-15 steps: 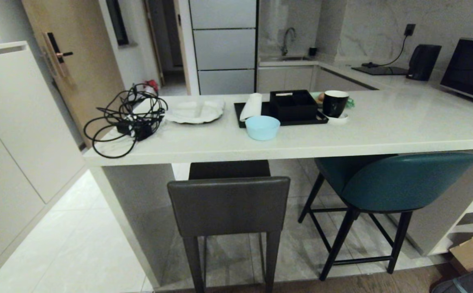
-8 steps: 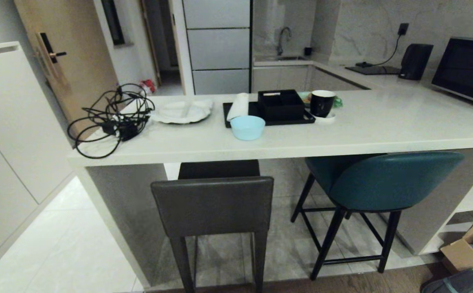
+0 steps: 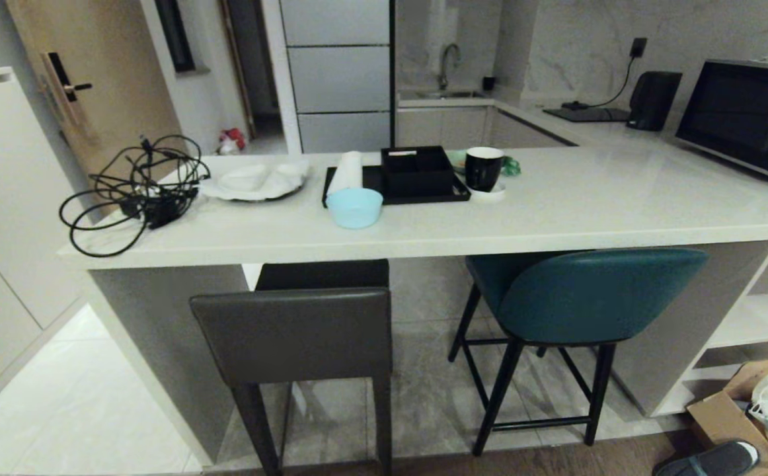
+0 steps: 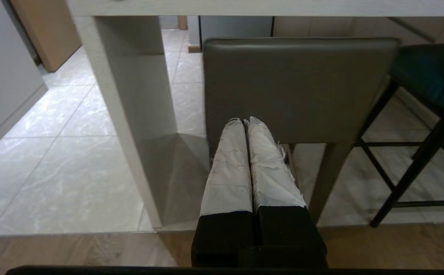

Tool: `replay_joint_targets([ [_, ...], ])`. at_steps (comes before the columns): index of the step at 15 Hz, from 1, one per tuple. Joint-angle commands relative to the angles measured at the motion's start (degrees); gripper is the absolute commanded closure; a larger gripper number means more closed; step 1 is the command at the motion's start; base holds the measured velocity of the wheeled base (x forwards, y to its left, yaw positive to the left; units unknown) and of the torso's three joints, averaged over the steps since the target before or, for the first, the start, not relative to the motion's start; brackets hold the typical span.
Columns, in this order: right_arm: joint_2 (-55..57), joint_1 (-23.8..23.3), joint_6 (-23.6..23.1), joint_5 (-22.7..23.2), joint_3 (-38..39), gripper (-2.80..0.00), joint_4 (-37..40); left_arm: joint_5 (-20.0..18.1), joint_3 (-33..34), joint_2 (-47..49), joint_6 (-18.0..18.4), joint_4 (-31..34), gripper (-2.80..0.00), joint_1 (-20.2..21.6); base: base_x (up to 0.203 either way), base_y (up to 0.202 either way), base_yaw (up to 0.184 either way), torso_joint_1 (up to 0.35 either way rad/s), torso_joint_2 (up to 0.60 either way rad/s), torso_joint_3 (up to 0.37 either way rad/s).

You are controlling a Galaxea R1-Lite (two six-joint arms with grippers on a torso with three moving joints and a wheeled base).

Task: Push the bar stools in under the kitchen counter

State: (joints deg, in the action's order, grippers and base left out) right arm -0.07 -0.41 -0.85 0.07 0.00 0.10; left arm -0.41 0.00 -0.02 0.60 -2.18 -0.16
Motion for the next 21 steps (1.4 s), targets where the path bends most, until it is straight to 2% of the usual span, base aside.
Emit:
replay_joint_targets([
  [1,0.1,0.0,0.0,0.0,0.0,0.00,0.0,0.0,1.0,0.0,-0.1,0.0,0.00,0.0,0.000,-0.190,0.000,0.007,0.00,0.002],
  [9,0.1,0.0,0.4,-0.1,0.0,0.00,0.0,0.0,1.0,0.0,-0.1,0.0,0.00,0.0,0.000,-0.170,0.000,0.004,0.00,0.004],
  [21,0.1,0.1,0.5,-0.1,0.0,0.00,0.0,0.2,1.1,0.0,-0.8,-0.4,0.00,0.0,0.000,0.000,0.000,0.000,0.00,0.000],
])
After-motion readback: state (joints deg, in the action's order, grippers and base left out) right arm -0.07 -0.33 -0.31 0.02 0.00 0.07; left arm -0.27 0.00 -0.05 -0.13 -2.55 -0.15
